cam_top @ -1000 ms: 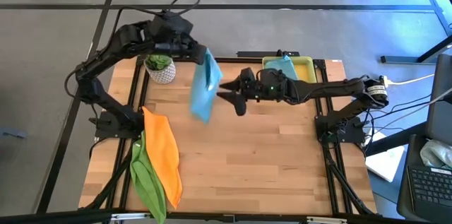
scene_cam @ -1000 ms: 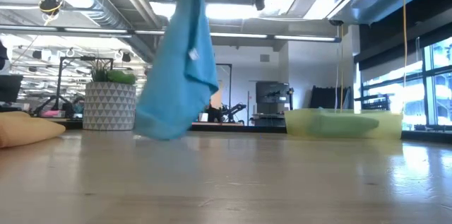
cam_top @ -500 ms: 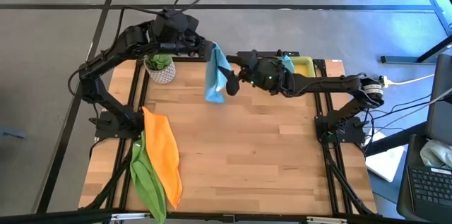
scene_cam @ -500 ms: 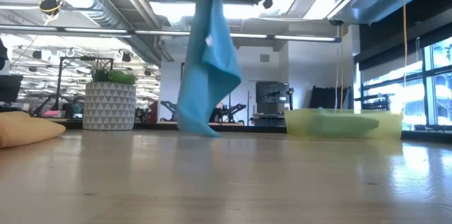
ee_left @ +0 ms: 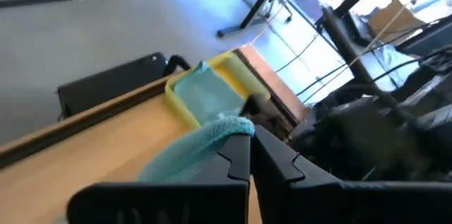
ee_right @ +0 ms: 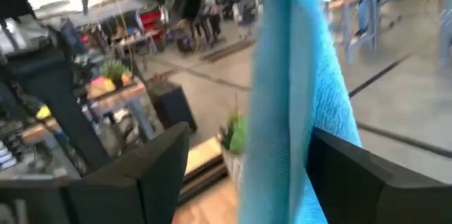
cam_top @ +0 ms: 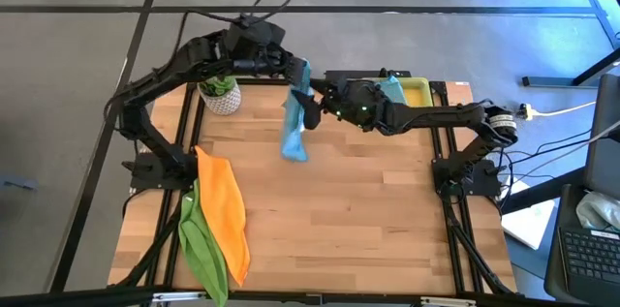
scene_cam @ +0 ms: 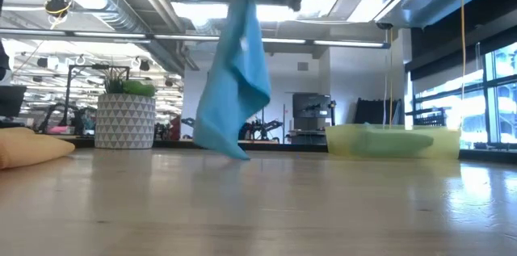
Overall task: Fold microfiber towels
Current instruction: Fold the right blue microfiber towel
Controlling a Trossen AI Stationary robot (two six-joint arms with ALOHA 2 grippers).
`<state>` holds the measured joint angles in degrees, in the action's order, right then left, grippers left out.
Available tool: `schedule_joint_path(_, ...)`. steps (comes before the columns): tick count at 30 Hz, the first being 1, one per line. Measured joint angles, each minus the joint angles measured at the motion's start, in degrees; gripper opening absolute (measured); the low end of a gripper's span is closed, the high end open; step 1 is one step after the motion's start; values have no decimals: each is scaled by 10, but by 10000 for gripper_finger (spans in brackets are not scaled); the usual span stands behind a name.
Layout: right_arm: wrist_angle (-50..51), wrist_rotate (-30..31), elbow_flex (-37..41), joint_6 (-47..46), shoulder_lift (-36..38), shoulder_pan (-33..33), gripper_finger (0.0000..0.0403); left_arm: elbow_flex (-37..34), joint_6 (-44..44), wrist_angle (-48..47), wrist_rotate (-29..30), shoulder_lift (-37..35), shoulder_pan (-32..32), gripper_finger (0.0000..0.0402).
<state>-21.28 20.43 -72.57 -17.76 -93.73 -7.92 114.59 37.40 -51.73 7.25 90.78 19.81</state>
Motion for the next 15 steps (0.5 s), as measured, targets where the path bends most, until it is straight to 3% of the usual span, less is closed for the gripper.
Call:
schedule_joint_path(5,13,-18,-1,1,-21,-6,246,0,15,35,-19,19,-14,0)
schedule_joint_path(15,114,-40,-2,100,38,-8,201,1,5,-10,-4,-24,-6,0)
